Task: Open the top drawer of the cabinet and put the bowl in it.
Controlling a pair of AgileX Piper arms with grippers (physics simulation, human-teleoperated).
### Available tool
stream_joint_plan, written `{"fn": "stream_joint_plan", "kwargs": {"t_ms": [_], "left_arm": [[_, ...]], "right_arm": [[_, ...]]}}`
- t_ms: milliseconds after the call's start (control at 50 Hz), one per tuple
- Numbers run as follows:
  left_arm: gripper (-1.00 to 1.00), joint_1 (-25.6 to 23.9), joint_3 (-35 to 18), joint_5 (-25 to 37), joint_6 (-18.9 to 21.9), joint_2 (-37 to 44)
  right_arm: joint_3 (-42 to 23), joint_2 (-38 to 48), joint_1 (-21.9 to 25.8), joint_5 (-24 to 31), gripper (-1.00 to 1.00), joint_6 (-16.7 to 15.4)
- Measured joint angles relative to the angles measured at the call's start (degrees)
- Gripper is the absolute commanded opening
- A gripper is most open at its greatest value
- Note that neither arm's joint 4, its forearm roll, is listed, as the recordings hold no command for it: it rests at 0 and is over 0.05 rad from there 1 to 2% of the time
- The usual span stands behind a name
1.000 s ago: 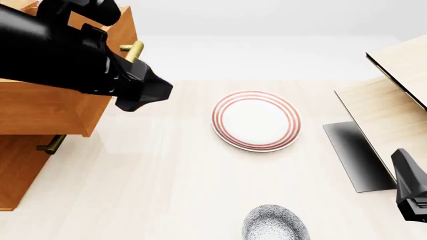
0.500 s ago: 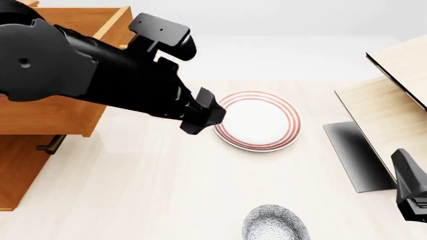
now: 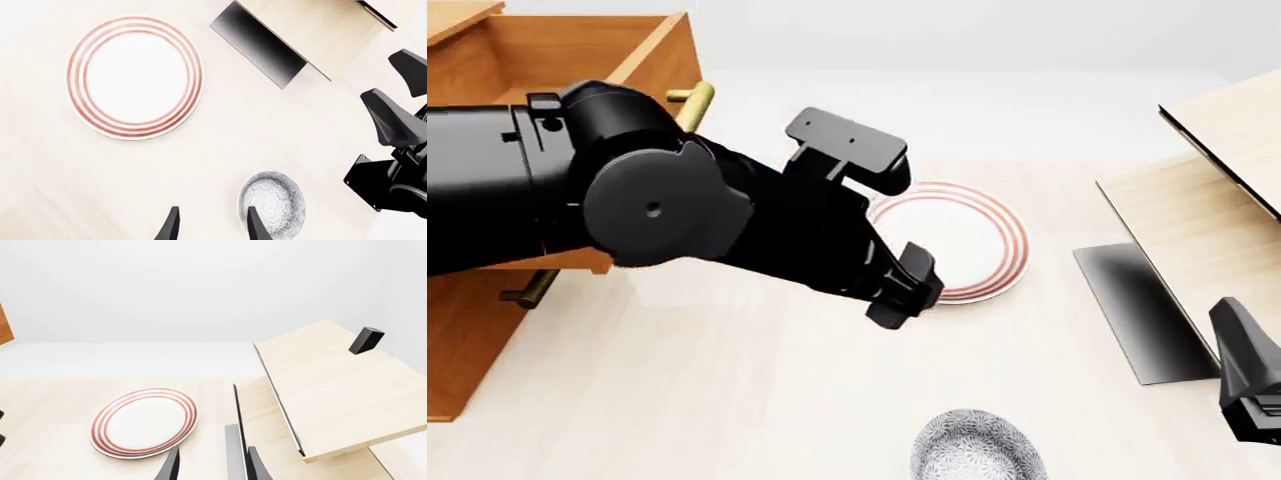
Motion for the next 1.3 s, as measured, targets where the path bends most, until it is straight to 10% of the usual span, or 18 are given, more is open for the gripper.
{"fn": "stream_joint_plan", "kwargs": {"t_ms": [1300], "left_arm": [[1.0, -7.66, 1.57, -9.09, -7.35, 12.4]], "right_arm": [[0.0, 0.0, 0.0, 0.0, 1.0, 0.0]]}}
